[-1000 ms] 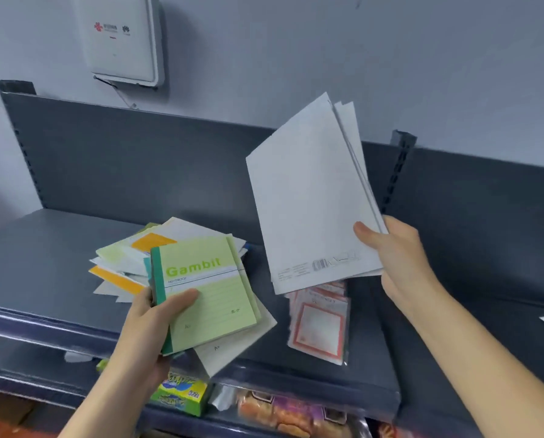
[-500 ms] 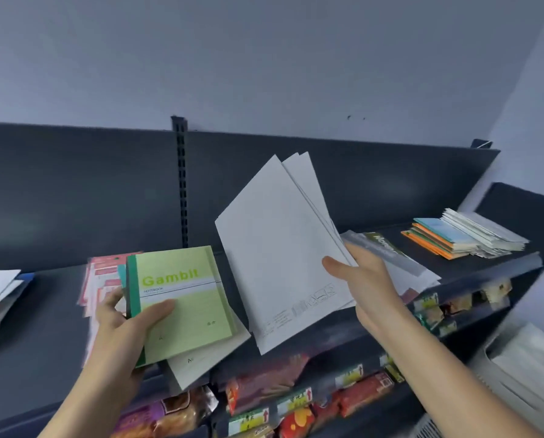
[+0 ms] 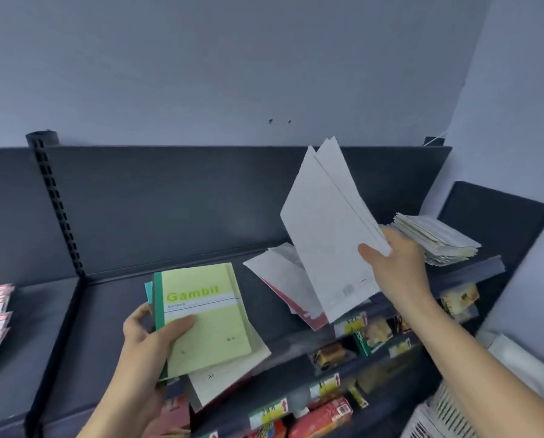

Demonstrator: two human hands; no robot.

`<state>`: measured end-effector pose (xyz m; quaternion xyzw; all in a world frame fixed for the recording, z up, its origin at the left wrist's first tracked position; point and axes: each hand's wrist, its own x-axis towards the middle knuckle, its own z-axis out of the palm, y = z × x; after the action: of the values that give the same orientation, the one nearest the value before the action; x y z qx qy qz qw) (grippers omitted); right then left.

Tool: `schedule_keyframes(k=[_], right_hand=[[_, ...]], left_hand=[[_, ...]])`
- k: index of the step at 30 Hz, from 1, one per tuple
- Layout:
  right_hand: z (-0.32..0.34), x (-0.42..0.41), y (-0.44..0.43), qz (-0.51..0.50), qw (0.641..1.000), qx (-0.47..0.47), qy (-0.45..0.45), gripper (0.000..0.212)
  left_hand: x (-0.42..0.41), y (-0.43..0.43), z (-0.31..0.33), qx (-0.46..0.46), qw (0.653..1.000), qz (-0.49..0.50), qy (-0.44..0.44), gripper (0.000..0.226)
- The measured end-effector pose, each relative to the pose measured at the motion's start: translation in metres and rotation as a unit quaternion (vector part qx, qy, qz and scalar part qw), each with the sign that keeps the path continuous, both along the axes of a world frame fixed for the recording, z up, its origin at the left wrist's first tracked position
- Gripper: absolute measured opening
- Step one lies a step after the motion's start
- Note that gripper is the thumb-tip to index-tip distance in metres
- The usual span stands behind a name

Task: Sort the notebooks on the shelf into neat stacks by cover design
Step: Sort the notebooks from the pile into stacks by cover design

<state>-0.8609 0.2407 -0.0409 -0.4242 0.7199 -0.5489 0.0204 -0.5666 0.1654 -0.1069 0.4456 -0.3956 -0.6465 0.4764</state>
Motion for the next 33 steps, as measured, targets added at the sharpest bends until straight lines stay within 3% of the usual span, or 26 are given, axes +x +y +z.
schedule_keyframes(k=[2,5,7,9,11,13,16,18,22,27,33], right_hand=[[-0.001,-0.026,-0.014,-0.058,0.990,0.040,0.121,0.027],[-0.010,-0.045,-0.042,-0.123,0.936,0.110,0.311,0.035],[-0.027,-0.046,-0.062,-0.116,0.890,0.170,0.408,0.039],[-0.055,-0.040,-0.081,-0.048,0.849,0.288,0.440,0.041],[-0.091,-0.037,-0.095,0.074,0.811,0.396,0.425,0.039],[-0.115,-0.034,-0.101,0.155,0.788,0.445,0.396,0.038],[-0.123,-0.041,-0.106,0.148,0.797,0.446,0.379,0.048],[-0.122,-0.051,-0.113,0.161,0.802,0.446,0.365,0.042],[-0.119,-0.079,-0.138,0.156,0.857,0.437,0.225,0.034],[-0.117,-0.115,-0.164,0.069,0.863,0.475,0.157,0.083],[-0.115,-0.128,-0.180,0.054,0.855,0.496,0.141,0.090]], left_hand=[[-0.013,0.001,0.001,0.001,1.000,0.017,-0.004,0.063],[-0.028,-0.005,0.000,-0.002,0.999,0.039,-0.007,0.068],[-0.038,-0.012,-0.002,-0.004,0.999,0.051,-0.012,0.066],[-0.048,-0.022,-0.005,-0.005,0.998,0.060,-0.015,0.066],[-0.059,-0.034,-0.010,-0.005,0.998,0.064,-0.016,0.069],[-0.069,-0.050,-0.017,-0.003,0.998,0.065,-0.015,0.070],[-0.086,-0.076,-0.025,0.006,0.998,0.060,-0.009,0.070],[-0.099,-0.093,-0.028,0.009,0.998,0.054,-0.010,0.069],[-0.122,-0.128,-0.032,0.016,0.999,0.031,-0.016,0.067],[-0.146,-0.162,-0.034,0.030,0.999,-0.005,-0.010,0.071],[-0.179,-0.183,-0.038,0.032,0.999,-0.025,-0.007,0.073]])
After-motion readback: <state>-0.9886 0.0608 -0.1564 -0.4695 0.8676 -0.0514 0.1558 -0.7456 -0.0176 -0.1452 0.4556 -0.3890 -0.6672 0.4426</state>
